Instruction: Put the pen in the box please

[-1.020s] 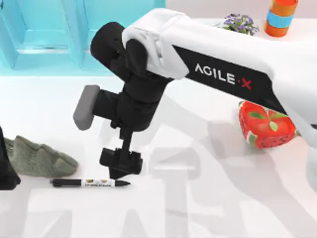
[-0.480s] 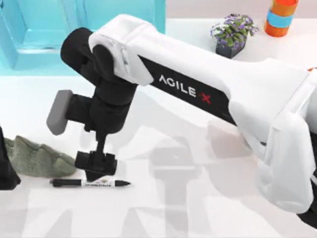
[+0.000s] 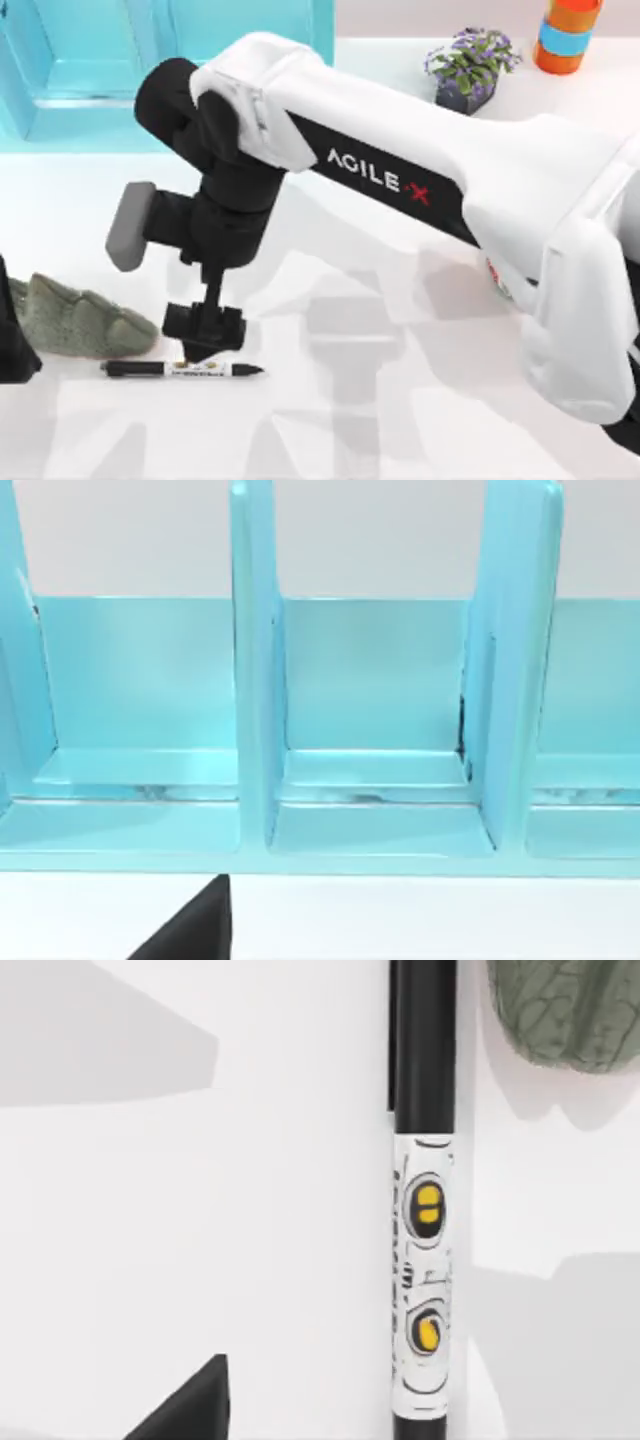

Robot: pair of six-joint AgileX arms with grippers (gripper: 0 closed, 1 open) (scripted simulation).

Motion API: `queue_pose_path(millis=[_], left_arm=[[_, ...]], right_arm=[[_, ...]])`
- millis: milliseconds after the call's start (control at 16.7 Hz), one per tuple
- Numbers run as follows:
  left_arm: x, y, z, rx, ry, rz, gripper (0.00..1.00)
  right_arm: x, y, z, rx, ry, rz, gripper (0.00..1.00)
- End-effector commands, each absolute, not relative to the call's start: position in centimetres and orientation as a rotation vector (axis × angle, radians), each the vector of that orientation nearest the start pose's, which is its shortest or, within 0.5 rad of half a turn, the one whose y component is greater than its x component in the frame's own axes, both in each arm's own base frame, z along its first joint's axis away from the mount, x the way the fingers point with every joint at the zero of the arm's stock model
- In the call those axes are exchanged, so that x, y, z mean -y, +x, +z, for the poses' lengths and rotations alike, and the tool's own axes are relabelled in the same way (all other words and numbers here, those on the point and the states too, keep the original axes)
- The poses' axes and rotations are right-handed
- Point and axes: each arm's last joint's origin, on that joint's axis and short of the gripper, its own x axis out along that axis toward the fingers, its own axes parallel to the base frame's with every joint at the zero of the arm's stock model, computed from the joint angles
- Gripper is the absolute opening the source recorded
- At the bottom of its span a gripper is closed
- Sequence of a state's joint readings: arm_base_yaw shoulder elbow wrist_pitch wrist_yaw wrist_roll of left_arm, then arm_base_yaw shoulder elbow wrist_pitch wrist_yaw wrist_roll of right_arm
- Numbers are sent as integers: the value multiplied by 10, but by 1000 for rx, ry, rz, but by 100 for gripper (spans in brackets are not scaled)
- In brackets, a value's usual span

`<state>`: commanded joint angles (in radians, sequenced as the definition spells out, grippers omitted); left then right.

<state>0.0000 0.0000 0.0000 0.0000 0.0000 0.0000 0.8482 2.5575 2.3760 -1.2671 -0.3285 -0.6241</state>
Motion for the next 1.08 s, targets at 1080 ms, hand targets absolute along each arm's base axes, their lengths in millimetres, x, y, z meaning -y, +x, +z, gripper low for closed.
queue_pose_path(millis=[1080], left_arm=[[1, 106, 160, 0, 0, 0, 100]], right_arm=[[-433, 296, 79, -1139, -845, 1426, 92]])
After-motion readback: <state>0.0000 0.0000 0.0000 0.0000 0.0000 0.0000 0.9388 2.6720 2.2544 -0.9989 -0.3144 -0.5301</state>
